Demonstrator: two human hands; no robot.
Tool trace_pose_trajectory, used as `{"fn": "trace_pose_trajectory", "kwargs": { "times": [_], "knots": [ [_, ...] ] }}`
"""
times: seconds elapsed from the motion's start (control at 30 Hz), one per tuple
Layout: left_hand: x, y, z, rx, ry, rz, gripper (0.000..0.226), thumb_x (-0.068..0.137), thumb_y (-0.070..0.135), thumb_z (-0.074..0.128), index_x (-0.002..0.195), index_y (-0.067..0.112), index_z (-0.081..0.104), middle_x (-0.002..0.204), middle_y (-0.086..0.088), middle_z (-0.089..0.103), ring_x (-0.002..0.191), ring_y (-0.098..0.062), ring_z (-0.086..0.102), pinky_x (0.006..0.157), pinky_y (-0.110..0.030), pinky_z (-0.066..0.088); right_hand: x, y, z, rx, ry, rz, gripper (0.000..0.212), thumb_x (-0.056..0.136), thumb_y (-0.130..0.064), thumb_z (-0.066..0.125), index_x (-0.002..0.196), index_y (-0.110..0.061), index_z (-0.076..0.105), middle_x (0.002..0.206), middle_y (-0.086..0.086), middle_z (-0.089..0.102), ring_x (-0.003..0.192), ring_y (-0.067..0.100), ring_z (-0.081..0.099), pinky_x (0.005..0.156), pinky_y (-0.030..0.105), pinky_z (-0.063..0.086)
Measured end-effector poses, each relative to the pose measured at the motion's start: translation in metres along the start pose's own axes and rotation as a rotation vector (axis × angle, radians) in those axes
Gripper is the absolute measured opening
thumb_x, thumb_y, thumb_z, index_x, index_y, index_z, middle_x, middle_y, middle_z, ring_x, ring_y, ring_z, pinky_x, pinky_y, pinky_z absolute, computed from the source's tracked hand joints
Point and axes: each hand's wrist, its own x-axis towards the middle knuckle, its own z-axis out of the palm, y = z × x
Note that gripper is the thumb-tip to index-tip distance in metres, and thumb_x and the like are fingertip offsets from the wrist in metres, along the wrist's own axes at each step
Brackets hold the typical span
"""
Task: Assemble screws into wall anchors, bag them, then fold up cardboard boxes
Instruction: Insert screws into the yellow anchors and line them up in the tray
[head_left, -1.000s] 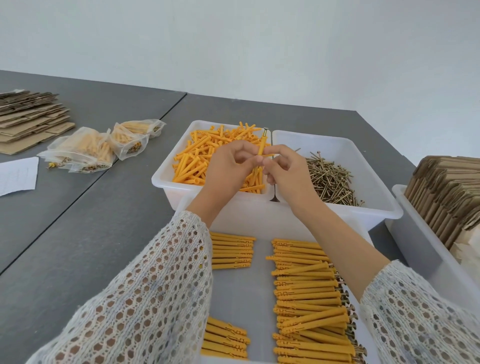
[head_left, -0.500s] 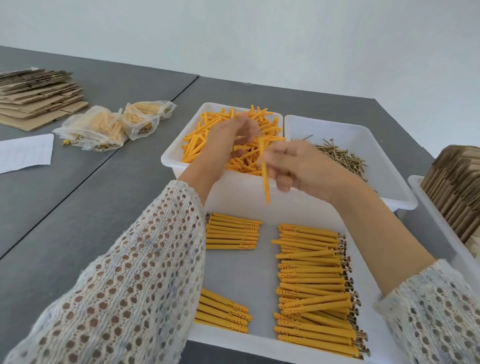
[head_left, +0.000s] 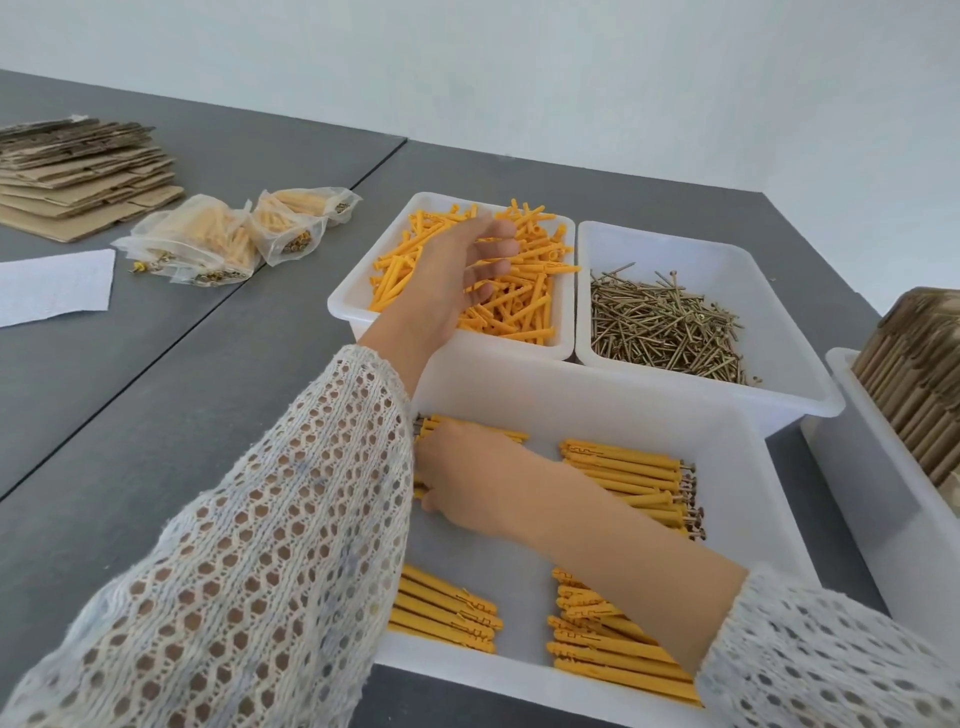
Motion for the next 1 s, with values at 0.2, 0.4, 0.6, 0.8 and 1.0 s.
{"fn": "trace_pose_trajectory", "kwargs": {
  "times": [0.2, 0.4, 0.6, 0.8, 1.0],
  "knots": [
    [0.008, -0.005, 0.003, 0.118, 0.083, 0.029, 0.022, 0.097, 0.026, 0.053, 0.088, 0.022, 0.073, 0.078, 0.009, 0.073, 0.069, -0.005, 0.065, 0.069, -0.023, 0.049, 0.001, 0.005, -0.008, 0.058, -0.025, 0.029, 0.016, 0.094, -0.019, 0.063, 0.084, -0.008, 0.056, 0.077, 0.006, 0.054, 0.067, 0.022, 0.054, 0.053, 0.031, 0.039],
    [0.005, -0.025, 0.010, 0.745, 0.147, 0.438, 0.024, 0.094, 0.008, 0.047, 0.092, 0.019, 0.068, 0.078, 0.004, 0.065, 0.068, -0.006, 0.058, 0.057, -0.021, 0.048, -0.031, 0.062, -0.069, 0.586, 0.003, 0.061, 0.036, 0.095, -0.035, 0.060, 0.079, -0.003, 0.059, 0.064, 0.006, 0.067, 0.042, 0.012, 0.049, 0.042, 0.016, 0.040],
    [0.005, -0.031, 0.019, 1.491, -0.063, 0.196, 0.035, 0.096, 0.039, 0.045, 0.130, 0.034, 0.055, 0.128, -0.002, 0.058, 0.119, -0.030, 0.048, 0.097, -0.048, 0.044, -0.041, 0.159, -0.045, 0.500, 0.772, 0.677, 0.017, 0.096, -0.015, 0.048, 0.084, -0.005, 0.056, 0.075, 0.007, 0.056, 0.067, 0.017, 0.049, 0.062, 0.029, 0.037],
    [0.008, -0.022, 0.020, 1.500, -0.257, 0.039, 0.030, 0.098, 0.040, 0.041, 0.122, 0.033, 0.057, 0.119, 0.006, 0.061, 0.103, -0.021, 0.056, 0.086, -0.039, 0.046, -0.030, 0.198, -0.030, 0.511, 0.209, 0.898, 0.033, 0.092, -0.022, 0.054, 0.065, -0.013, 0.038, 0.064, 0.001, 0.040, 0.057, 0.017, 0.037, 0.052, 0.029, 0.029],
    [0.007, -0.025, 0.020, 1.369, -0.197, 0.101, 0.025, 0.095, 0.026, 0.043, 0.097, 0.040, 0.063, 0.095, 0.013, 0.061, 0.086, -0.014, 0.058, 0.069, -0.031, 0.042, -0.024, 0.203, -0.030, 0.490, 0.124, 0.895, 0.025, 0.092, -0.015, 0.056, 0.071, -0.011, 0.045, 0.067, 0.001, 0.043, 0.057, 0.014, 0.038, 0.050, 0.026, 0.029]
  ]
}}
